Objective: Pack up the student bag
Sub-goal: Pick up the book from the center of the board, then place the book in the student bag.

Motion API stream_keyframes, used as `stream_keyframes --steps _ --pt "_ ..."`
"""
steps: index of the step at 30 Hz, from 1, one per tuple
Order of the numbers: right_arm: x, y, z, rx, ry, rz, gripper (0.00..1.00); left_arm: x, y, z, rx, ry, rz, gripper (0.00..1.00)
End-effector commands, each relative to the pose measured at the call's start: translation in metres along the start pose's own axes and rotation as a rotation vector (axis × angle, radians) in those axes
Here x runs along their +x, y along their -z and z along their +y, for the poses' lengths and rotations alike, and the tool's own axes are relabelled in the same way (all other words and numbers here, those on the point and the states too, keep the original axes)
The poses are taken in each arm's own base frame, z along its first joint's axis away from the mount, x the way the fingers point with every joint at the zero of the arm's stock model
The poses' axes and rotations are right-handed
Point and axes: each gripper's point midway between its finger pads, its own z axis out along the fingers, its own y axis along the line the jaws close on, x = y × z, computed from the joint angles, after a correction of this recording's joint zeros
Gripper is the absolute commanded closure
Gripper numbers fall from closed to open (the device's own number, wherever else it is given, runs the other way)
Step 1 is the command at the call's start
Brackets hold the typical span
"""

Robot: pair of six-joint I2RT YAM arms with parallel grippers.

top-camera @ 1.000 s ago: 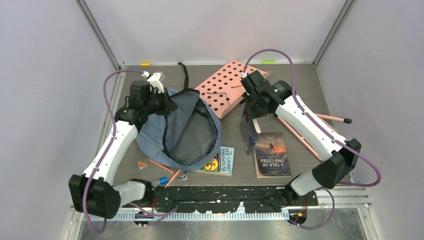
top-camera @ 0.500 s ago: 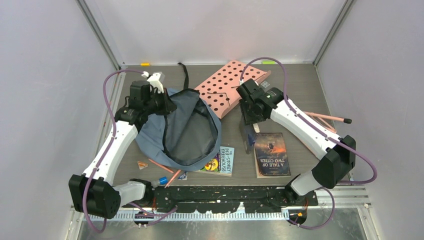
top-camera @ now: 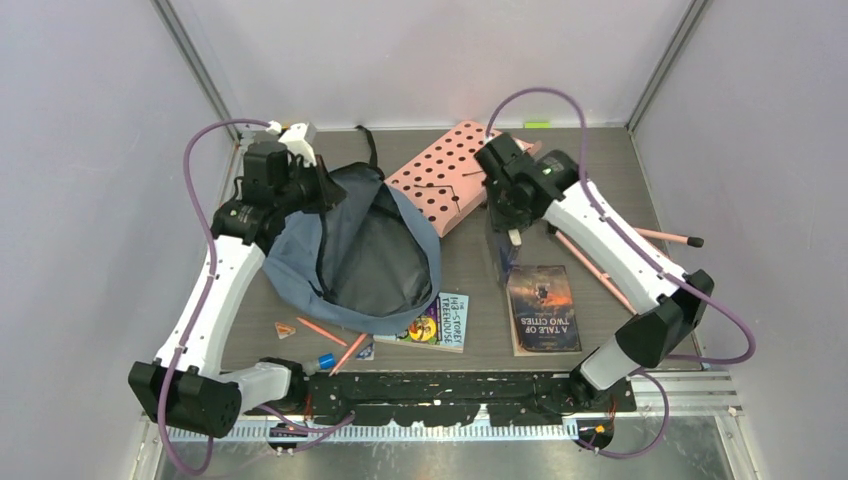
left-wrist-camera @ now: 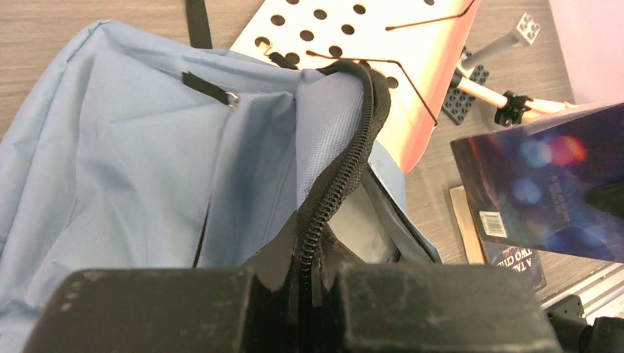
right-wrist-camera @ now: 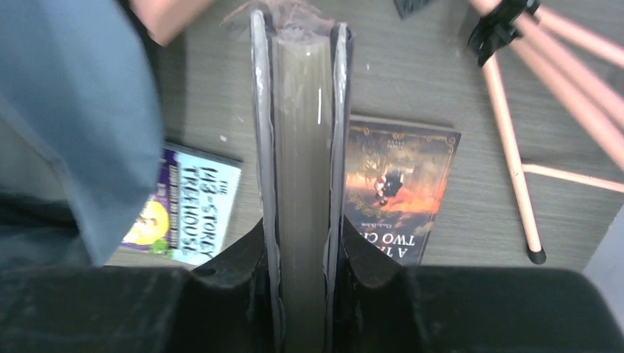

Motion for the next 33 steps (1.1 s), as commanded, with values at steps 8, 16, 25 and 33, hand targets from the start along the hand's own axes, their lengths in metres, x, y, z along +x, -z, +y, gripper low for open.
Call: stream_keyframes --steps 8,16,25,33 --pt "-0.083 0.127 0.075 -0.568 -0.362 -0.297 1.00 -0.058 0.022 -0.011 -0.017 -0.009 -0.176 0.95" --pt "-0.113 0.123 0.141 -0.848 -0.446 -0.375 0.99 -0.064 0.021 -0.017 0.007 0.025 -0.195 0.96" --pt "-0.134 0.086 0.185 -0.900 -0.452 -0.373 1.00 -0.070 0.019 -0.016 0.002 0.085 -0.231 0.96" --pt "-0.131 0.045 0.217 -0.923 -0.457 -0.340 0.99 -0.072 0.020 -0.005 -0.078 0.300 -0.265 0.96"
